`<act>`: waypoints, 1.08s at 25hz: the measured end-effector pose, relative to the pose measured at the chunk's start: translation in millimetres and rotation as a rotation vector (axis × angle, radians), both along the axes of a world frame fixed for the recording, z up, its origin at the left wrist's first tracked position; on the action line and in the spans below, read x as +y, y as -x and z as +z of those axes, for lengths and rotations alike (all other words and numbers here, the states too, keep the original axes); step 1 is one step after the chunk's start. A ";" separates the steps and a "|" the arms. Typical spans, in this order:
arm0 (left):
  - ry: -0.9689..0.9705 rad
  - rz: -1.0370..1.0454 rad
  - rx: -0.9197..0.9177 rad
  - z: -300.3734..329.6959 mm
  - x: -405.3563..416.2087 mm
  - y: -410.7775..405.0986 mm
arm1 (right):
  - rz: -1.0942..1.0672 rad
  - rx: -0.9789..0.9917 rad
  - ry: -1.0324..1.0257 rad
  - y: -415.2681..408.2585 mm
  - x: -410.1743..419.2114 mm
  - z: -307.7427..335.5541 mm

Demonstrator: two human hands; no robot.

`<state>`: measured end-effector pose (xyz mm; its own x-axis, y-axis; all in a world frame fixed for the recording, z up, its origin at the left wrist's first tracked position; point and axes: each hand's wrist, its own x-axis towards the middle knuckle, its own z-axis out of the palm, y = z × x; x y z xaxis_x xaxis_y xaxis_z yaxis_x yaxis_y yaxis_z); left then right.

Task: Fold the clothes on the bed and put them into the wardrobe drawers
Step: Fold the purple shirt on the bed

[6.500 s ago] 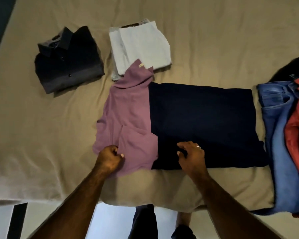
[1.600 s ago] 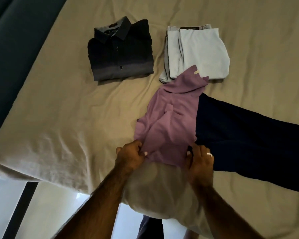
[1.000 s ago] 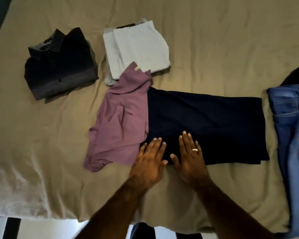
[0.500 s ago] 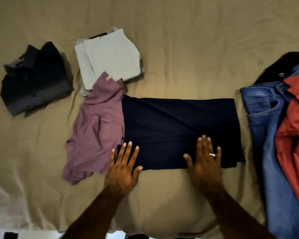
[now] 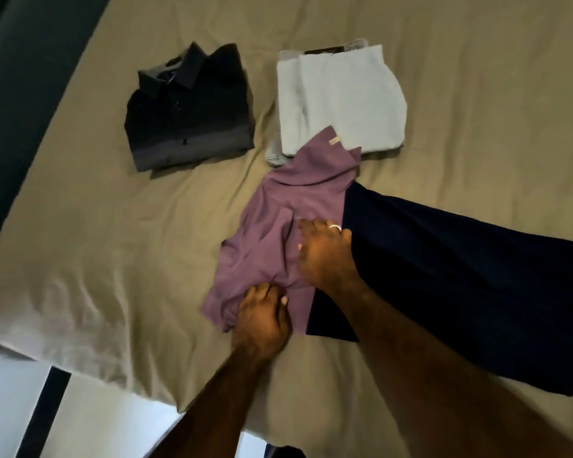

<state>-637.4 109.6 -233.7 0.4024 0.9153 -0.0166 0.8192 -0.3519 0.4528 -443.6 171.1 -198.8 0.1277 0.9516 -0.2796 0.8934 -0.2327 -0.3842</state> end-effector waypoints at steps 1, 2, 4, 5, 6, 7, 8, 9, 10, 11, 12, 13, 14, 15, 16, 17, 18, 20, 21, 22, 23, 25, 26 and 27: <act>0.050 0.036 -0.083 -6.3 8.0 14.5 | 0.031 -0.039 0.083 14.0 14.1 -5.5; 0.095 0.075 -0.150 -8.7 13.0 16.5 | 0.023 -0.054 0.143 14.4 21.2 -6.0; 0.317 0.305 -0.320 -10.7 16.3 32.5 | 0.021 0.003 0.126 27.3 32.8 -1.5; 0.489 0.487 -0.482 -3.7 19.2 33.0 | 0.026 0.079 0.048 23.0 30.7 3.0; 0.696 0.712 -0.665 8.0 24.4 35.0 | 0.055 0.173 -0.055 18.2 21.8 7.0; 0.910 0.945 -0.817 17.7 31.2 44.2 | 0.118 0.267 -0.114 14.6 7.7 13.0; 1.069 1.097 -0.911 27.2 38.6 50.6 | 0.191 0.327 -0.127 5.6 -8.7 16.7; 1.153 1.180 -0.937 33.6 42.5 56.4 | 0.280 0.298 -0.075 -3.1 -24.9 23.7; 1.160 1.223 -0.906 37.2 46.6 61.2 | 0.351 0.200 0.038 -6.8 -37.8 24.4; 1.131 1.236 -0.850 38.0 45.5 57.6 | 0.375 0.079 0.164 -10.6 -51.4 25.1; 1.083 1.243 -0.789 34.8 45.1 56.9 | 0.353 -0.025 0.266 -9.5 -58.3 18.7; 1.050 1.264 -0.762 32.1 39.8 50.4 | 0.277 -0.115 0.326 -12.5 -67.9 16.9; 1.036 1.299 -0.762 33.7 32.0 40.5 | 0.171 -0.178 0.339 -16.5 -78.4 17.4; 1.047 1.349 -0.768 24.7 25.2 43.5 | 0.067 -0.208 0.322 -13.4 -83.2 15.5; 1.015 1.376 -0.739 28.3 13.9 39.8 | -0.048 -0.188 0.262 -14.3 -92.8 17.4; 0.946 1.382 -0.692 24.2 4.7 42.5 | -0.173 -0.107 0.188 -10.9 -98.2 19.6; 0.807 1.358 -0.542 24.1 -2.8 47.2 | -0.297 0.042 0.131 -1.6 -98.3 19.5; 0.402 1.054 -0.135 30.1 -19.7 47.8 | -0.433 0.279 0.115 13.8 -101.0 26.2; 0.226 0.832 -0.039 33.4 -24.7 44.1 | -0.428 0.319 0.144 23.2 -98.8 25.6; 0.042 0.596 0.026 42.3 -33.1 31.5 | -0.422 0.373 0.158 24.5 -105.5 23.8; -0.064 0.417 0.077 47.3 -34.5 23.6 | -0.405 0.420 0.161 26.8 -109.8 21.5; -0.096 0.285 0.174 48.3 -26.7 18.7 | -0.383 0.516 0.135 31.0 -110.2 13.5; -0.054 0.276 0.224 49.5 -24.7 16.4 | -0.355 0.522 0.124 28.4 -111.6 9.3; -0.022 0.254 0.251 45.0 -20.9 21.3 | -0.309 0.501 0.139 25.7 -109.7 9.1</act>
